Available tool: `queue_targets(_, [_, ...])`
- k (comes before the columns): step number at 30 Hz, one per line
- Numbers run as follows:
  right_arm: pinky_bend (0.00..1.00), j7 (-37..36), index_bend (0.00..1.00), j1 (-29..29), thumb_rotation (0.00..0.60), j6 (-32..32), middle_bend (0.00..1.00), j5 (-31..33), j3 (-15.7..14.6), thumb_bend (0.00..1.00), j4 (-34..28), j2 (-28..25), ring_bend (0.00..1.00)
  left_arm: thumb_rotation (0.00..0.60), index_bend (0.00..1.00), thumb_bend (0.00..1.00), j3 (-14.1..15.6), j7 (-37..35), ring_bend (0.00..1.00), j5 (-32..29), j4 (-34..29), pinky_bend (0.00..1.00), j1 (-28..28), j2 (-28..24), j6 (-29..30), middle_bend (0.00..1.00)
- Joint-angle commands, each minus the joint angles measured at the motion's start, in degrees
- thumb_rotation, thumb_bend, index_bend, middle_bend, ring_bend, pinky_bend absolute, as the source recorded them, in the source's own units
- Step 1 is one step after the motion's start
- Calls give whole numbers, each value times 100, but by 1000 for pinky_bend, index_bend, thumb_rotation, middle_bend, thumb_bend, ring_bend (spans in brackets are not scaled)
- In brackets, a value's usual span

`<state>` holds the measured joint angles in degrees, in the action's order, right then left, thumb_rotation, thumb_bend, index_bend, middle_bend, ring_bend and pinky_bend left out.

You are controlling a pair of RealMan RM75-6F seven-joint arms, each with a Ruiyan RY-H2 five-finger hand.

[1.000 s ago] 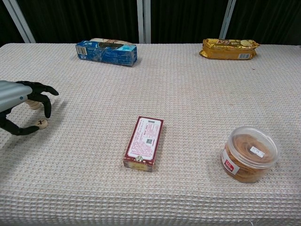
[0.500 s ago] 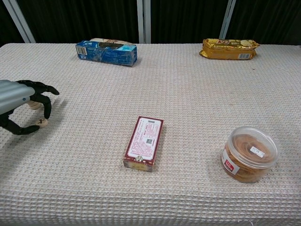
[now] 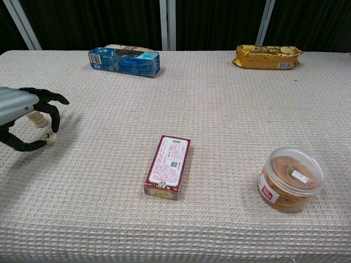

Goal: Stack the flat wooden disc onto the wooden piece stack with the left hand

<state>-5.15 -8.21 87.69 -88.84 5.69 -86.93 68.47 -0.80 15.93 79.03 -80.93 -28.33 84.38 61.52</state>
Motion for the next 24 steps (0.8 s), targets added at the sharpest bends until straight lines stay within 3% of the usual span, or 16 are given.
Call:
queue_targets(1, [0,5,146,6,600,14,236,-9,1,226,-10,-9,0,600,483,378,-103,-130,60,57,-205,93,16,-184,153,93])
queue_targets(6, [0,2,146,10,600,21,236,-19,1,226,-21,-24,0,600,481,378,-365,-208,60,-172,-319,93,-4,-445,215,93])
queue_targets(11, [0,-23,146,23,600,32,236,-14,0,226,-8,-18,0,600,477,378,-571,-470,60,-628,-185,93,-82,-564,-106,93])
queue_targets(24, [0,-5,146,4,600,-7,236,2,15,226,-7,-10,0,600,466,368,-559,-690,60,-883,150,93,-130,-424,-401,93])
